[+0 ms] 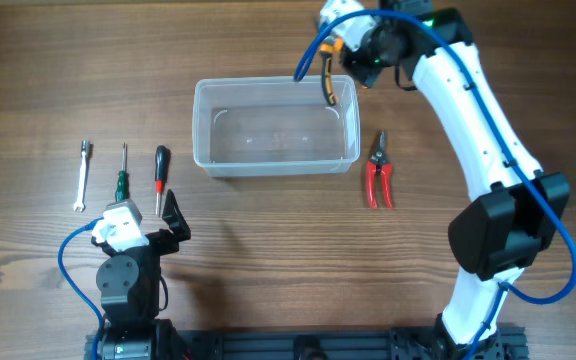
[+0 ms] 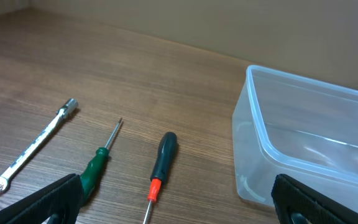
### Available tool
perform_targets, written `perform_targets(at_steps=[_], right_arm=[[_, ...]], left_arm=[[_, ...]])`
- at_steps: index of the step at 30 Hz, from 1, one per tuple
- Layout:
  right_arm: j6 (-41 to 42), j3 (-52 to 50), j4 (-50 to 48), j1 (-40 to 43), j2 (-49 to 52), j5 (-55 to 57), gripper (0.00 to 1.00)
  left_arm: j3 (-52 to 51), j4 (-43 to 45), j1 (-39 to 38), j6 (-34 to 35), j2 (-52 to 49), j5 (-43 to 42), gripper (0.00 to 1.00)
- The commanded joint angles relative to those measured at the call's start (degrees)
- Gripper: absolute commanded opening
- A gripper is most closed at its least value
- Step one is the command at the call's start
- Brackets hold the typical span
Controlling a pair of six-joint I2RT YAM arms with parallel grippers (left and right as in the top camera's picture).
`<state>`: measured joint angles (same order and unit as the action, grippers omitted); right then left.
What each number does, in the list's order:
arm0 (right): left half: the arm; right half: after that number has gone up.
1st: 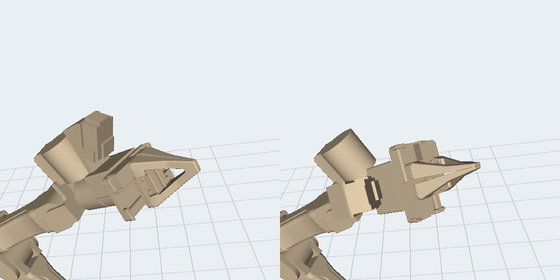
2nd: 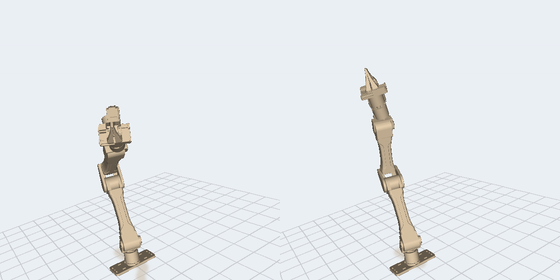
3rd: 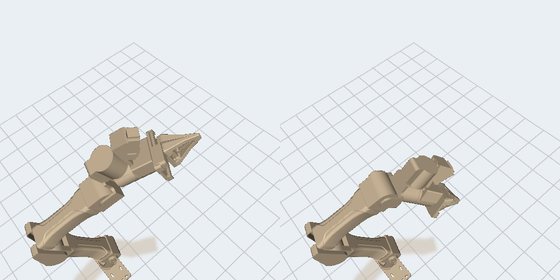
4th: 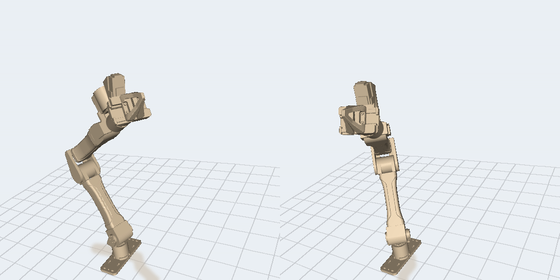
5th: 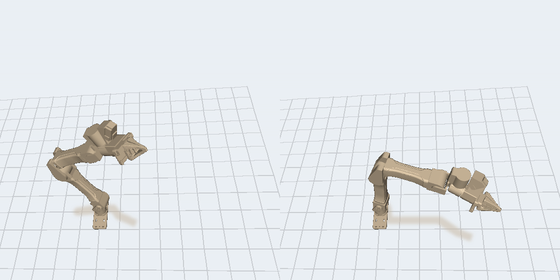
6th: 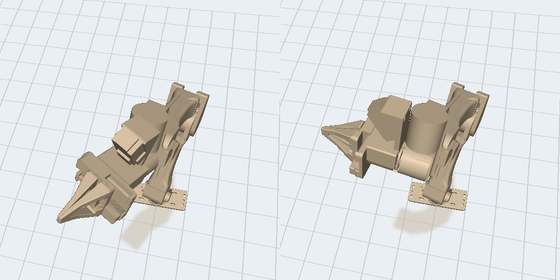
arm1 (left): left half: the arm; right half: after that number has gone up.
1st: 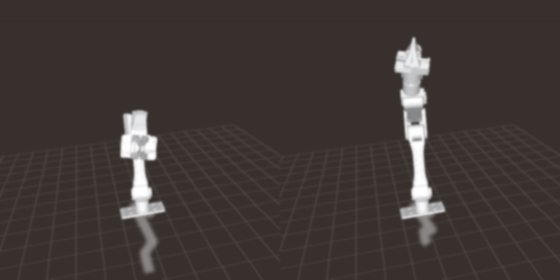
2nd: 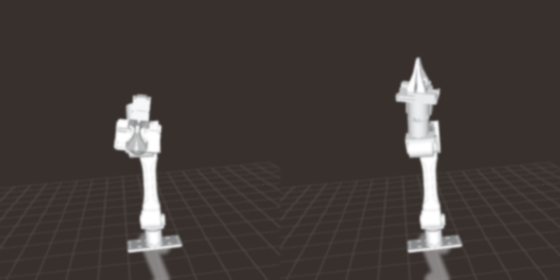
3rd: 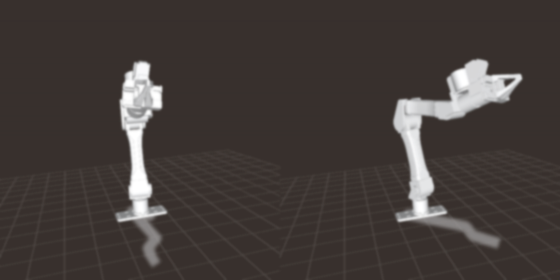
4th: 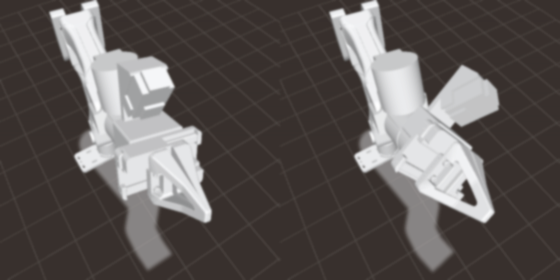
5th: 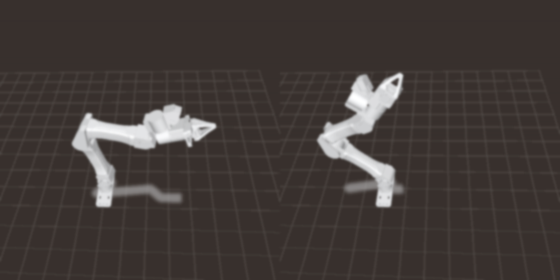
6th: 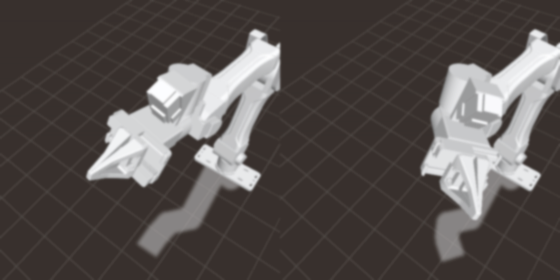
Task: Pack container
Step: 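Lift the pliers with the right gripper and carry toward the container, then lower the pliers into the container and open the right gripper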
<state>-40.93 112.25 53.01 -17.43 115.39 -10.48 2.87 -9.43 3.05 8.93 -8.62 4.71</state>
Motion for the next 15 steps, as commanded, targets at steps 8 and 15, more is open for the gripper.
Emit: perform_targets(at_steps=[8, 15], right_arm=[[-18.3, 1.9, -1.8, -6.6, -0.3, -7.3, 0.04], [-19.2, 1.6, -0.9, -8.7, -0.3, -9.6, 0.04]], left_arm=[[0.0, -0.1, -0.2, 0.5, 0.3, 0.5, 1.0], [0.0, -0.1, -0.2, 0.5, 0.3, 0.5, 1.0]])
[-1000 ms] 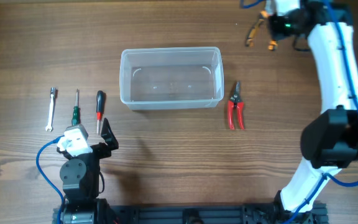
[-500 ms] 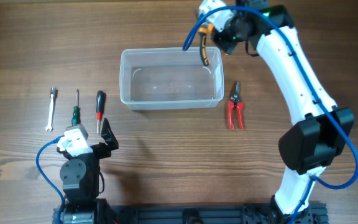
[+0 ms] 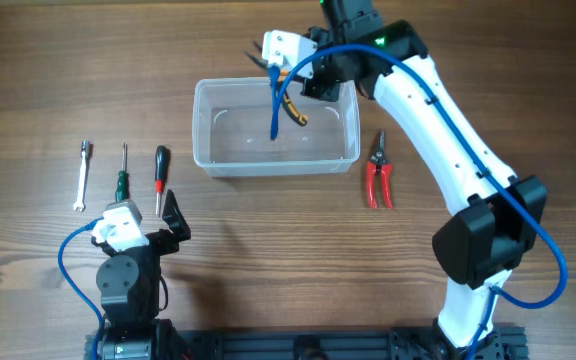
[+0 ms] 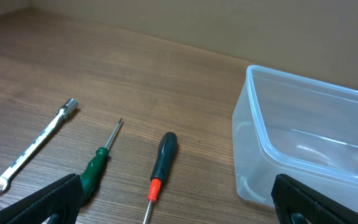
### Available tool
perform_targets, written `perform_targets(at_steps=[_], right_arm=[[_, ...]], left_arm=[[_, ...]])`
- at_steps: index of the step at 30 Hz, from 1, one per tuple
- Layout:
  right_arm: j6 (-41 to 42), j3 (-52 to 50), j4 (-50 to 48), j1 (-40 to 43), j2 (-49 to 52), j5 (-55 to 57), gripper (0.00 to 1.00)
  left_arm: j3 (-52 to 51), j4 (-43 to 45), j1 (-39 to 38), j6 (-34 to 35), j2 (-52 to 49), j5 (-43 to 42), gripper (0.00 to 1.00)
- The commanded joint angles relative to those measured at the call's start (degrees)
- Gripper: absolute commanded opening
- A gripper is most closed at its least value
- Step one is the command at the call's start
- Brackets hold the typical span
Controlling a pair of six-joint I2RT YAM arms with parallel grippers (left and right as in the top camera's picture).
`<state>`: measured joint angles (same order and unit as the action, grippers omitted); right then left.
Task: Pack container
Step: 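Lower the pliers into the container and open the right gripper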
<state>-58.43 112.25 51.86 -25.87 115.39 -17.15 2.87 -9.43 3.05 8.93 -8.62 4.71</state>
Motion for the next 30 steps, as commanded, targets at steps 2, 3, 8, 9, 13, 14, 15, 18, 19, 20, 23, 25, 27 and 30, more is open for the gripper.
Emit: perform_targets(at_steps=[2, 3, 8, 9, 13, 14, 15, 18, 19, 20, 23, 25, 27, 30], right_arm=[[-2.8, 1.6, 1.5, -0.3, -0.3, -3.4, 0.04], [-3.6, 1.6, 2.2, -0.3, -0.3, -3.8, 0.04], [-3.5, 1.6, 3.2, -0.3, 0.6, -3.9, 0.04], [-3.5, 1.6, 3.3, -0.3, 1.4, -3.9, 0.04], [-3.6, 1.6, 3.3, -0.3, 3.9, -3.9, 0.04], [-3.6, 1.6, 3.3, -0.3, 4.5, -3.9, 0.04], [-3.6, 1.6, 3.3, -0.3, 5.3, -3.9, 0.04], [-3.5, 1.6, 3.3, -0.3, 7.5, -3.9, 0.04], [-3.6, 1.6, 3.2, -0.3, 8.1, -3.9, 0.04], [-3.5, 1.6, 3.1, -0.3, 8.9, -3.9, 0.04], [-3.5, 1.6, 2.8, -0.3, 11.2, -3.9, 0.04], [-3.5, 1.6, 2.9, -0.3, 12.2, -3.9, 0.04], [-3.5, 1.6, 2.8, -0.3, 13.2, -4.0, 0.04], [-3.5, 1.6, 2.8, -0.3, 14.2, -4.0, 0.04]], left_arm=[[0.0, -0.1, -0.2, 0.5, 0.3, 0.5, 1.0], [0.0, -0.1, -0.2, 0.5, 0.3, 0.5, 1.0], [0.0, -0.1, -0.2, 0.5, 0.3, 0.5, 1.0], [0.0, -0.1, -0.2, 0.5, 0.3, 0.5, 1.0], [0.0, -0.1, -0.2, 0.5, 0.3, 0.5, 1.0], [0.0, -0.1, -0.2, 0.5, 0.3, 0.5, 1.0], [0.0, -0.1, -0.2, 0.5, 0.3, 0.5, 1.0], [0.0, -0.1, -0.2, 0.5, 0.3, 0.5, 1.0], [0.0, -0.1, -0.2, 0.5, 0.3, 0.5, 1.0], [0.0, -0.1, -0.2, 0.5, 0.3, 0.5, 1.0], [0.0, -0.1, -0.2, 0.5, 0.3, 0.5, 1.0], [0.0, -0.1, -0.2, 0.5, 0.3, 0.5, 1.0], [0.0, -0.1, -0.2, 0.5, 0.3, 0.5, 1.0], [0.0, -0.1, -0.2, 0.5, 0.3, 0.5, 1.0]])
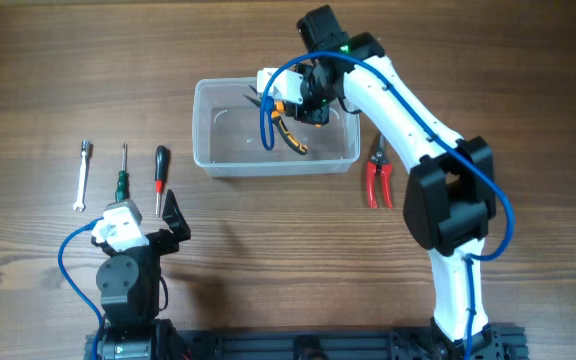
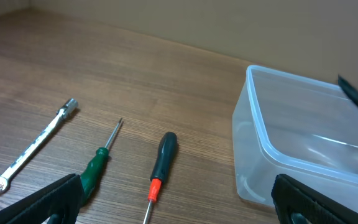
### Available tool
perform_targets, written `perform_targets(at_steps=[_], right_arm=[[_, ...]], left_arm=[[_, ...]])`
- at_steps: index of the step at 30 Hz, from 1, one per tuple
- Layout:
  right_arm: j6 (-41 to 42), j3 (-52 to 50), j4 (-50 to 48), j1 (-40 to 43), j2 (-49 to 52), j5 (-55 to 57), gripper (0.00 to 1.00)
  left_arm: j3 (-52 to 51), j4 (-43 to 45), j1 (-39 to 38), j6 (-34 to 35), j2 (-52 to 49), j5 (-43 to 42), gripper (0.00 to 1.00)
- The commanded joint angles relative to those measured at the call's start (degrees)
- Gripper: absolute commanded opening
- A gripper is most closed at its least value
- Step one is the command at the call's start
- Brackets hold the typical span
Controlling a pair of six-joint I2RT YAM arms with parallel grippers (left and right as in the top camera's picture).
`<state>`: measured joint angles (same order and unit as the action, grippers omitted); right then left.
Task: Pack container
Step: 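Lower the pliers into the container and open the right gripper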
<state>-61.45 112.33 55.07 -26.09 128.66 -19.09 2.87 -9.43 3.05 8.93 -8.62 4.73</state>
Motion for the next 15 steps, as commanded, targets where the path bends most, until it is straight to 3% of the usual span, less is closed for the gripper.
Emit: perform_targets(at_steps=[1, 15], right_arm=[[-0.4, 1.6, -0.4, -0.1, 1.2, -2.0, 0.04], [0.0, -0.3, -1.5, -0.2, 4.1, -4.6, 0.04]], left_arm=[[0.0, -0.1, -0.2, 0.5, 0.3, 0.5, 1.0], [0.0, -0.1, -0.2, 0.5, 0.3, 0.5, 1.0]])
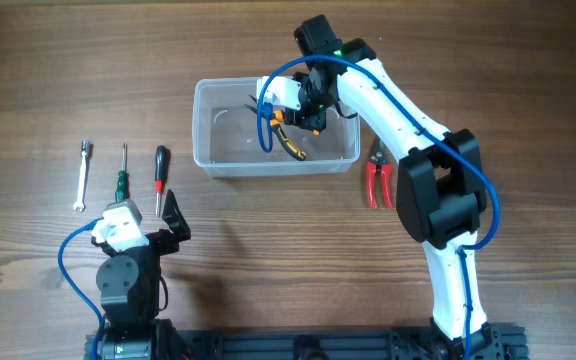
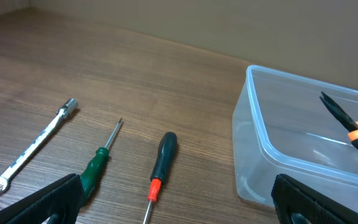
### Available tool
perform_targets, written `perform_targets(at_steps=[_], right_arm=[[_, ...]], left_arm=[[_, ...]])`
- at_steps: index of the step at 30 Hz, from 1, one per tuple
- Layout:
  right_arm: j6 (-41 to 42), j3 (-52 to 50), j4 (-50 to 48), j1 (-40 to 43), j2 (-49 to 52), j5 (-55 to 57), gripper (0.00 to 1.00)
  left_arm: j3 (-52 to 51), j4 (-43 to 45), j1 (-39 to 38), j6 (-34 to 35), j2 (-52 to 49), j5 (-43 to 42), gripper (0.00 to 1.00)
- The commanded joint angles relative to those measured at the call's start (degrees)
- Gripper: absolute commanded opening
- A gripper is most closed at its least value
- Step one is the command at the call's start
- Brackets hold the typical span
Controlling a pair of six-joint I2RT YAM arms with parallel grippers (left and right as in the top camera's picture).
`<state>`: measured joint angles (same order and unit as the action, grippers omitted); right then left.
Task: Pack container
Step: 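Lower the pliers into the container and open the right gripper, then move the right gripper over the red-handled shears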
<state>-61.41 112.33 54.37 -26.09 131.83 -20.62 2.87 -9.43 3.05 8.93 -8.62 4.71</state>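
A clear plastic container stands at the table's middle back; its near corner shows in the left wrist view. My right gripper reaches down into it, shut on black pliers with orange handles, whose tips and one handle also appear in the left wrist view. The pliers hang low inside the container; whether they touch the floor cannot be told. My left gripper rests open near the front left, nothing between its fingers.
Left of the container lie a silver wrench, a green-handled screwdriver and a black screwdriver with a red collar, all in a row. Red-handled pliers lie right of the container, beside the right arm.
The right gripper has sunk a little lower and nearer the container's middle with the pliers, which now show more fully in the left wrist view. The left arm is unmoved.
The right gripper held the black-and-orange pliers above the container's far right corner. Then it was over the back rim, then inside the container's upper middle, and now lower inside it. The left arm and the tools on the left stayed still.
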Motion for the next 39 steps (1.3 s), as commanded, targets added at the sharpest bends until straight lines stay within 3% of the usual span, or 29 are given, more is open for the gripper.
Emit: perform_targets(at_steps=[1, 15, 17, 24, 32, 39], right_arm=[[-0.1, -1.1, -1.2, -0.2, 0.9, -3.0, 0.04], [0.1, -6.1, -4.7, -0.2, 0.9, -3.0, 0.05], [0.9, -6.1, -4.7, -0.2, 0.9, -3.0, 0.2], [4.3, -6.1, -6.4, -0.2, 0.9, -3.7, 0.6], [26.1, -3.3, -15.6, -0.2, 0.5, -3.7, 0.59], [36.0, 6.1, -16.4, -0.1, -2.4, -0.6, 0.6]], left_arm=[[0.0, -0.1, -0.2, 0.5, 0.3, 0.5, 1.0], [0.0, -0.1, -0.2, 0.5, 0.3, 0.5, 1.0], [0.0, -0.1, -0.2, 0.5, 0.3, 0.5, 1.0], [0.0, -0.1, -0.2, 0.5, 0.3, 0.5, 1.0], [0.0, -0.1, -0.2, 0.5, 0.3, 0.5, 1.0], [0.0, -0.1, -0.2, 0.5, 0.3, 0.5, 1.0]])
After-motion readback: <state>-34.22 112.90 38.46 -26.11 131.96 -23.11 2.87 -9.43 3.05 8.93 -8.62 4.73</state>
